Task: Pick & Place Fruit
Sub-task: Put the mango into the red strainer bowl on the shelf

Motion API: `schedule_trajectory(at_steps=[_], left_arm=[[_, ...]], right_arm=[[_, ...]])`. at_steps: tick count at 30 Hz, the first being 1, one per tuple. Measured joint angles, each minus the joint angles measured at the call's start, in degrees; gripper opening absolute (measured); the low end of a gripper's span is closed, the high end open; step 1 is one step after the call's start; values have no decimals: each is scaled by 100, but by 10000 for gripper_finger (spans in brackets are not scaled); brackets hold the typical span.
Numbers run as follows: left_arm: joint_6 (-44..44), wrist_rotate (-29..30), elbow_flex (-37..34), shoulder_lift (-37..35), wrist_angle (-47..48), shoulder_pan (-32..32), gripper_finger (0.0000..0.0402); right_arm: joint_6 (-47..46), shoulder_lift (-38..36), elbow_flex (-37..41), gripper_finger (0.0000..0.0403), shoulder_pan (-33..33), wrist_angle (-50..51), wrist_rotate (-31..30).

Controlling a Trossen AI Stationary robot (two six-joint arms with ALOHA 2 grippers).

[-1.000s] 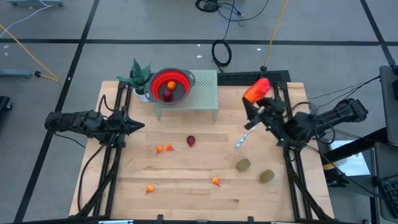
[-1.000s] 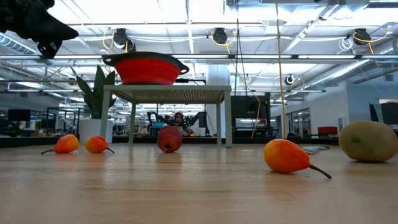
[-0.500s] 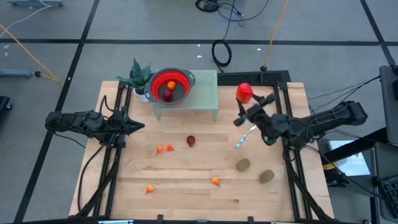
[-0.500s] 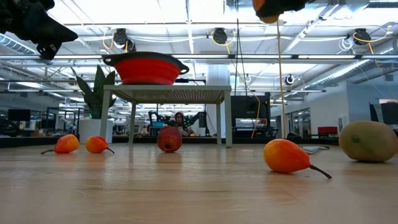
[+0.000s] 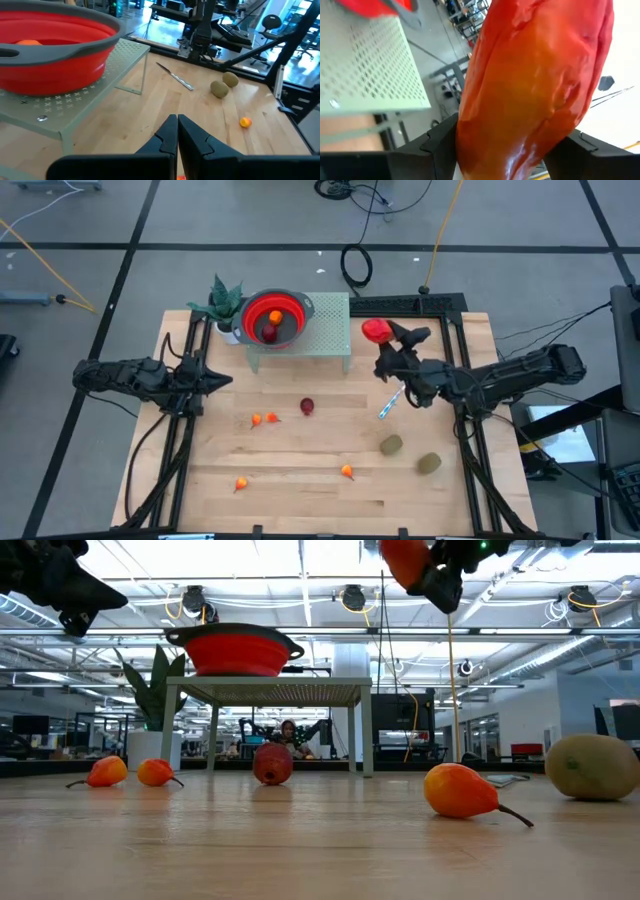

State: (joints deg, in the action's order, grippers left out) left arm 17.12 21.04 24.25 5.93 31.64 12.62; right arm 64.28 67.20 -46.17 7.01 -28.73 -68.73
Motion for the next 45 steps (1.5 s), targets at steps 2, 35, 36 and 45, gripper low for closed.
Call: schedule_trajectory(at_steps=[2,35,36,45], left_arm=[[0,10,0,0,-2,0,10],[511,254,-2,409,-1657,0,11],[425,251,-2,526,-1830,0,11],[104,-150,-2,1912,-3489,0,72]], right_arm=[[286,2,0,226,-73,2,0],[-7182,6,-2,222,-246,84,3558],[-7412,33,-2,221,-244,99,3698],[-8288,491,-4,220,-243,81,4754]])
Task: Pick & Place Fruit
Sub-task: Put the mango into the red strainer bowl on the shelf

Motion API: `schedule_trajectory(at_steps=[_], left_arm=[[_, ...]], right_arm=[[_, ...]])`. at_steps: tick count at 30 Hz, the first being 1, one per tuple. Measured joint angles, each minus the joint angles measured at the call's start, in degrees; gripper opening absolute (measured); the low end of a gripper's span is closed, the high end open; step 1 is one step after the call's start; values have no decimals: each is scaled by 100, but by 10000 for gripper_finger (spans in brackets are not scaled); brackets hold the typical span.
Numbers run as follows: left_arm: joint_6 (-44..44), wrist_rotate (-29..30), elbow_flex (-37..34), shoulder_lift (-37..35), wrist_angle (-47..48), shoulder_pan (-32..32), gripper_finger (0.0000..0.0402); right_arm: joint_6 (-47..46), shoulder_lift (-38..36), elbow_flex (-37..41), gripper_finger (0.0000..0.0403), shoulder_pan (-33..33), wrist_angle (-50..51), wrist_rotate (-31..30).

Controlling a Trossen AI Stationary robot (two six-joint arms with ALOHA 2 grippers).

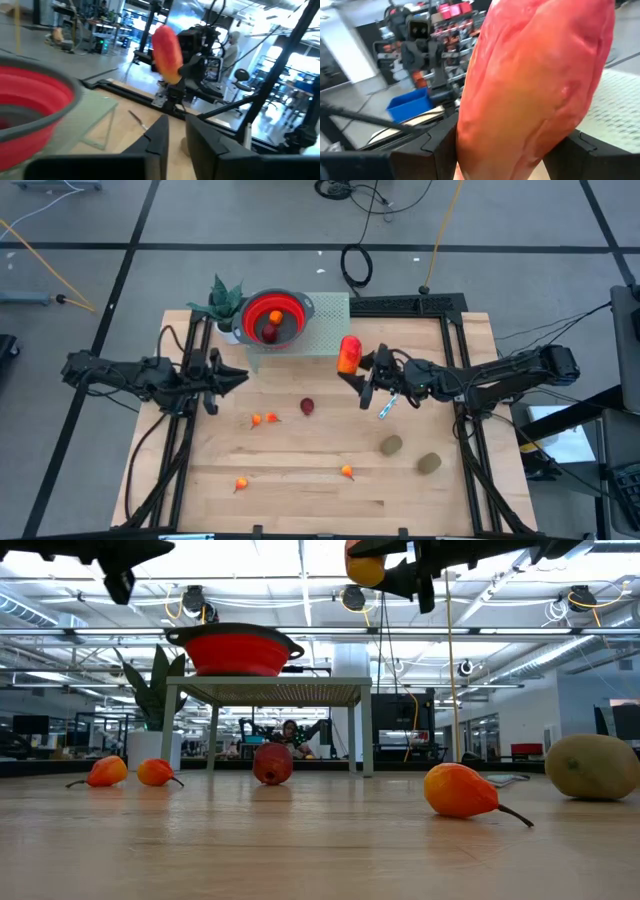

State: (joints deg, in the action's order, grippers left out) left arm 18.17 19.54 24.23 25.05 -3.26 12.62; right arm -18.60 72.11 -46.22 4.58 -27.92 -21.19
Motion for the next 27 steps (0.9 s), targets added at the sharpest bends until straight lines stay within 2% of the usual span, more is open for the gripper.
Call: schedule_trajectory(at_steps=[9,16,21,27], left_arm=[[138,-406,0,1117,-1355,-4,170],[521,-663,18,1915,-1921,-100,239],[626,-982,53,2546,-2692,-109,268],[618,-1029,56,3232,-3646,-110,284]], right_arm=[[-642,619,0,220,2,-213,509],[-784,1030,0,218,2,-956,851],[-786,1224,-31,218,2,-1280,1086],[-614,1316,-231,218,59,-1257,1106]])
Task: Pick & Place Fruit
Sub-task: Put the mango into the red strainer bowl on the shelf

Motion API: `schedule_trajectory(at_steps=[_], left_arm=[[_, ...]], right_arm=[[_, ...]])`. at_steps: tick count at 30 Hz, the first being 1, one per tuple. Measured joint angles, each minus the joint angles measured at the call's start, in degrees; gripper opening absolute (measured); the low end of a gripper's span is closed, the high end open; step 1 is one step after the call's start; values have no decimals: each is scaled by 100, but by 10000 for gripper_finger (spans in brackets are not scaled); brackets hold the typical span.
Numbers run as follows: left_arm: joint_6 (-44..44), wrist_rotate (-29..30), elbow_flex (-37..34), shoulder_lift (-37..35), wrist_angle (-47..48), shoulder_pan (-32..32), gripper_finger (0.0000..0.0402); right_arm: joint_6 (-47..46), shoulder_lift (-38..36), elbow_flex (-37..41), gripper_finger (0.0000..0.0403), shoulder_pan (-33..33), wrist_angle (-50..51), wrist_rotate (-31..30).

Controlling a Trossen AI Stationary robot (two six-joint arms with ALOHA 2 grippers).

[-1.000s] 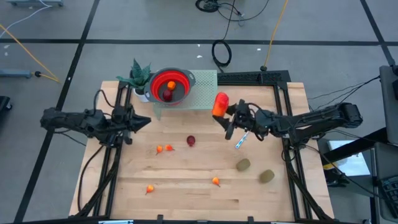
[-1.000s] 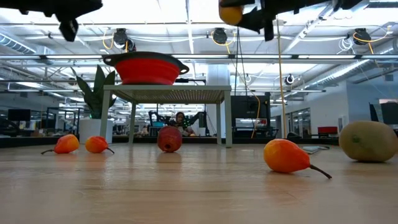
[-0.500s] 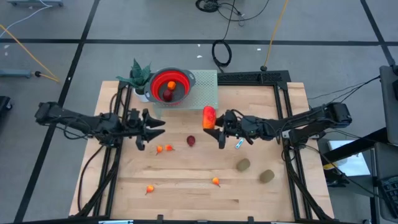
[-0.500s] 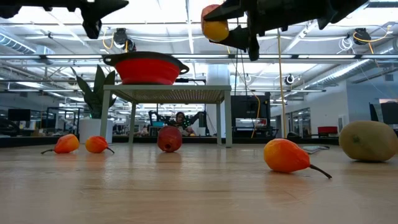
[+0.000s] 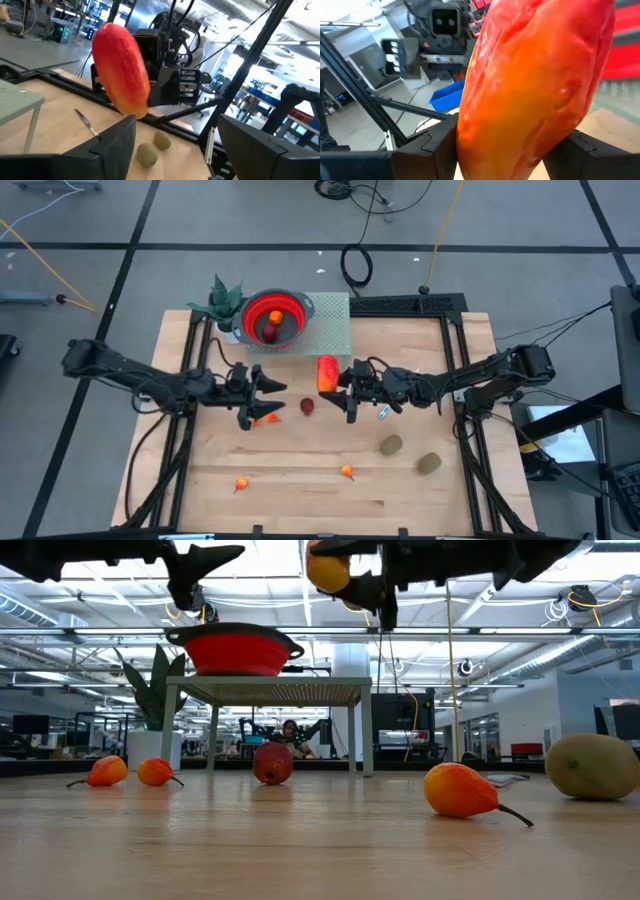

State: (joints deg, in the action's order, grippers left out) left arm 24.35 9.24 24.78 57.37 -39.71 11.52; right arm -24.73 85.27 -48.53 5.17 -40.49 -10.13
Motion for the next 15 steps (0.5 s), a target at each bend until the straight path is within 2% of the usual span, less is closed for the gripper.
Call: schedule_trajectory(at_steps=[3,9,15], left_arm=[[-1,19,59,303,-243,-20,284],[-196,-254,790,1012,-170,-226,285],[-550,-497,1627,1461,724,-506,285]], right_arm=[[162,0,-80,218,29,6,19],[295,-4,-186,218,92,38,201],[336,-2,-186,218,265,97,295]])
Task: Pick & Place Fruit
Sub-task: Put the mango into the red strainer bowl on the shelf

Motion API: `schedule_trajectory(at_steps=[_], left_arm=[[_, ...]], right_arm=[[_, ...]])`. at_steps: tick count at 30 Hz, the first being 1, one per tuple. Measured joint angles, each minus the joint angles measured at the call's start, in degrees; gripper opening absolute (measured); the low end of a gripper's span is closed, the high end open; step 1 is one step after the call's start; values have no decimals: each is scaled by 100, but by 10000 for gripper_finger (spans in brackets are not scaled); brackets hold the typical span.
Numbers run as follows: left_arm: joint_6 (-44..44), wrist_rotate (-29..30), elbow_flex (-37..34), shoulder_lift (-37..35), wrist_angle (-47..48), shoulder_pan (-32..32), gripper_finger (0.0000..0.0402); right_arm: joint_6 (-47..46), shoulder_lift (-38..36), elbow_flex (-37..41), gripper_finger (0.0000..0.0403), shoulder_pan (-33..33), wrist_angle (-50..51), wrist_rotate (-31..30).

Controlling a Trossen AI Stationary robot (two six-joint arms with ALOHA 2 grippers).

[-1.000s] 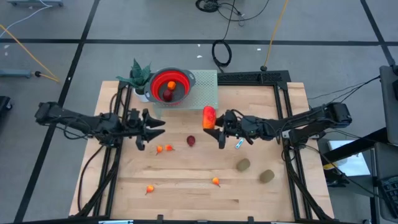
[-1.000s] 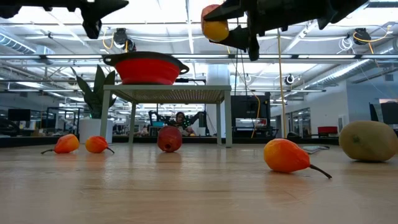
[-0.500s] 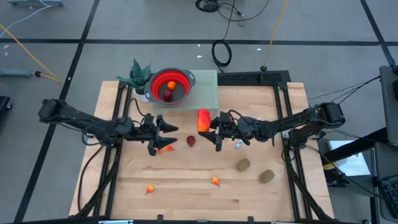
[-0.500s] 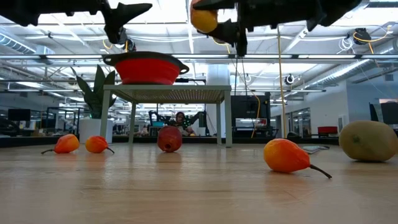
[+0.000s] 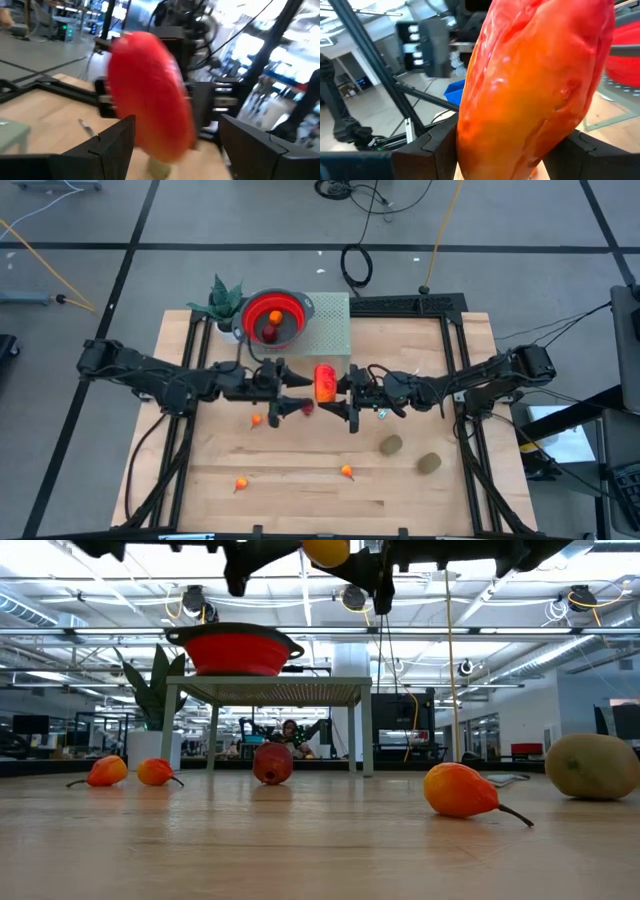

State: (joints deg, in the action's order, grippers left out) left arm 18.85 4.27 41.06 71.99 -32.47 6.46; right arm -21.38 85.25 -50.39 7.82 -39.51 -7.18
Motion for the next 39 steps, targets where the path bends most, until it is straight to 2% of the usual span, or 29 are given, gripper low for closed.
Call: schedule_trajectory(at_steps=[6,10,23,33,39], left_arm=[[-114,-263,445,203,553,-209,285],[-26,-370,457,230,571,-293,285],[160,-328,470,243,717,-374,288],[220,-457,468,306,527,-487,324],[274,-536,463,502,147,-499,328]], right_arm=[[5,-11,4,218,182,27,-175],[118,-9,11,217,275,58,-323],[110,-24,7,216,312,63,-145],[93,-35,7,215,314,-14,-179],[99,-35,2,215,238,-17,-122]])
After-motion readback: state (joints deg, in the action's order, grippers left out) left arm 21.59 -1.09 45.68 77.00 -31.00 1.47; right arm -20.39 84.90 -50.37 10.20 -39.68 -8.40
